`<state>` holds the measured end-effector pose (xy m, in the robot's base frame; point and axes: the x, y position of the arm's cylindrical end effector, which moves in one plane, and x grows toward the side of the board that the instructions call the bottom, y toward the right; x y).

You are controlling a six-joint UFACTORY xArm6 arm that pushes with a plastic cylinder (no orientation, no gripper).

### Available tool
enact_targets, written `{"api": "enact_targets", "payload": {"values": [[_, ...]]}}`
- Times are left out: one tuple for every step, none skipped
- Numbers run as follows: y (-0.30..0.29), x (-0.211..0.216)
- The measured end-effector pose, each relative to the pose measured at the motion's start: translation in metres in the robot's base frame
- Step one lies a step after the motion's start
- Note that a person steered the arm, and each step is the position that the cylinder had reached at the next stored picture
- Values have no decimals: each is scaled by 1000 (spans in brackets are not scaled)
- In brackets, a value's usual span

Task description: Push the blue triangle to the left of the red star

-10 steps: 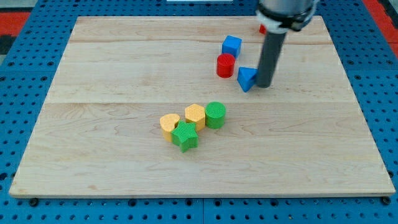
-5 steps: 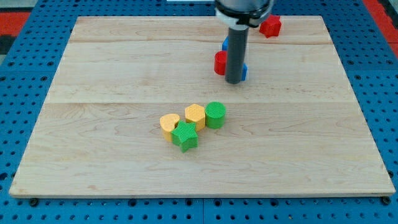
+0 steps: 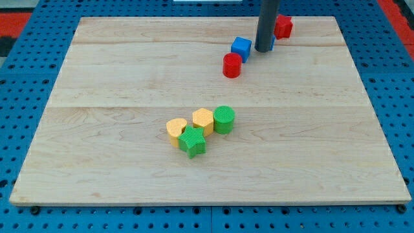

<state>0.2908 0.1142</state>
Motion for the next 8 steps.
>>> {"api": "enact_targets", "payload": {"values": [[13,-9],[25,-20],[31,-25],[43,-19],[51,-19],[46,-19],[22,-19],[-16,-19]]}}
